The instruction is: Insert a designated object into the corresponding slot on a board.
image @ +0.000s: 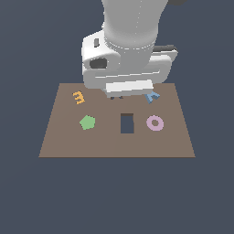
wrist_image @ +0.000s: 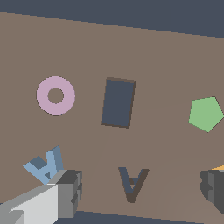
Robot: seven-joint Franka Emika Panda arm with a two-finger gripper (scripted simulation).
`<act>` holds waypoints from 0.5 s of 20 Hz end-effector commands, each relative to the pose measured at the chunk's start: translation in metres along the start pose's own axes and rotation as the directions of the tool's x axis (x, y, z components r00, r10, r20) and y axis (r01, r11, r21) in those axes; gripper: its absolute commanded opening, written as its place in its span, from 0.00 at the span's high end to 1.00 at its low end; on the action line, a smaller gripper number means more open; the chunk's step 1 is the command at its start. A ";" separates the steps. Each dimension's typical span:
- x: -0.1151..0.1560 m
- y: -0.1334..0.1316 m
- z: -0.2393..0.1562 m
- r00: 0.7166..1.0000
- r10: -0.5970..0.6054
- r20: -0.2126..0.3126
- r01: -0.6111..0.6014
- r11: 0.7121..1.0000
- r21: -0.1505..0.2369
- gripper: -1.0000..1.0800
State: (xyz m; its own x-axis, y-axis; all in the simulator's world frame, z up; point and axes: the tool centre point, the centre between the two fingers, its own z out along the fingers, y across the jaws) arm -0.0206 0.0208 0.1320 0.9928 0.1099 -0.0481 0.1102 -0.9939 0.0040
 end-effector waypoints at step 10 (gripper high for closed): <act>-0.026 -0.084 0.058 0.938 -0.345 -0.033 0.345 0.939 -0.009 0.04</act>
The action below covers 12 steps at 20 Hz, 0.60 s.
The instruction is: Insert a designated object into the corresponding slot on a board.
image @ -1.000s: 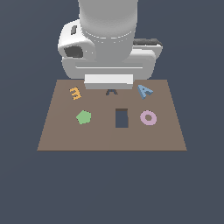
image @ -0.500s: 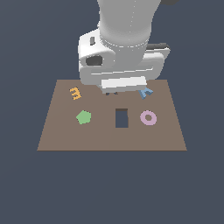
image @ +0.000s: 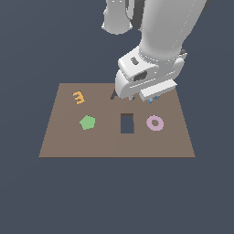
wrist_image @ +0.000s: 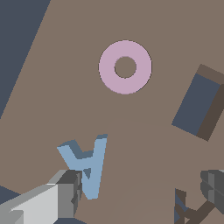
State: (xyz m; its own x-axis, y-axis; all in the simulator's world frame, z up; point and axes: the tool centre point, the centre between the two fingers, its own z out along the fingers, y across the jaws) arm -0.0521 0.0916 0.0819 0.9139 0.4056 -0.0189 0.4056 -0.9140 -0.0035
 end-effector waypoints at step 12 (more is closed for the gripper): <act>-0.011 -0.044 0.032 0.982 -0.188 -0.018 0.188 0.982 -0.006 0.04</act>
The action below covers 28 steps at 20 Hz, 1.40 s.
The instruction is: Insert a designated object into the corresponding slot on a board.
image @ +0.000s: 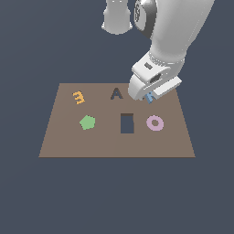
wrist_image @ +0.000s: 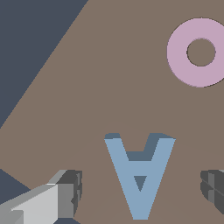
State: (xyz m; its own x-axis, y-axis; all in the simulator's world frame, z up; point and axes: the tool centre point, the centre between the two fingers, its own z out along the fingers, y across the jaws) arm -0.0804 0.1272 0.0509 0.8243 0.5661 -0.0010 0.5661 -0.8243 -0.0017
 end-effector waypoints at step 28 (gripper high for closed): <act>-0.001 0.000 0.017 1.000 -0.005 -0.001 0.005 1.000 -0.002 1.00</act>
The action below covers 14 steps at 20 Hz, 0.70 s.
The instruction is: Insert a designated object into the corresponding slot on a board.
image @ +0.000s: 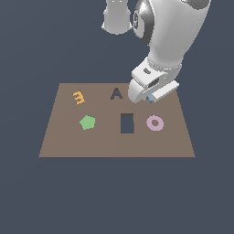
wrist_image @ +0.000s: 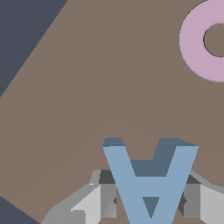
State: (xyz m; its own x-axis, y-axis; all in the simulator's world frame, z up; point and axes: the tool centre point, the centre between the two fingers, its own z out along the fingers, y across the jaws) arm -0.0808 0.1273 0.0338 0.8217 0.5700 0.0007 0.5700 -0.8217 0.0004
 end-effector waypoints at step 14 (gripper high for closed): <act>-0.043 0.062 -0.004 0.946 0.325 0.000 -0.325 0.946 0.000 1.00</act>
State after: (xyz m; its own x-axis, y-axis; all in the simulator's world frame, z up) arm -0.0789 0.0662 0.0366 0.9435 0.3314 0.0002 0.3314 -0.9435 0.0002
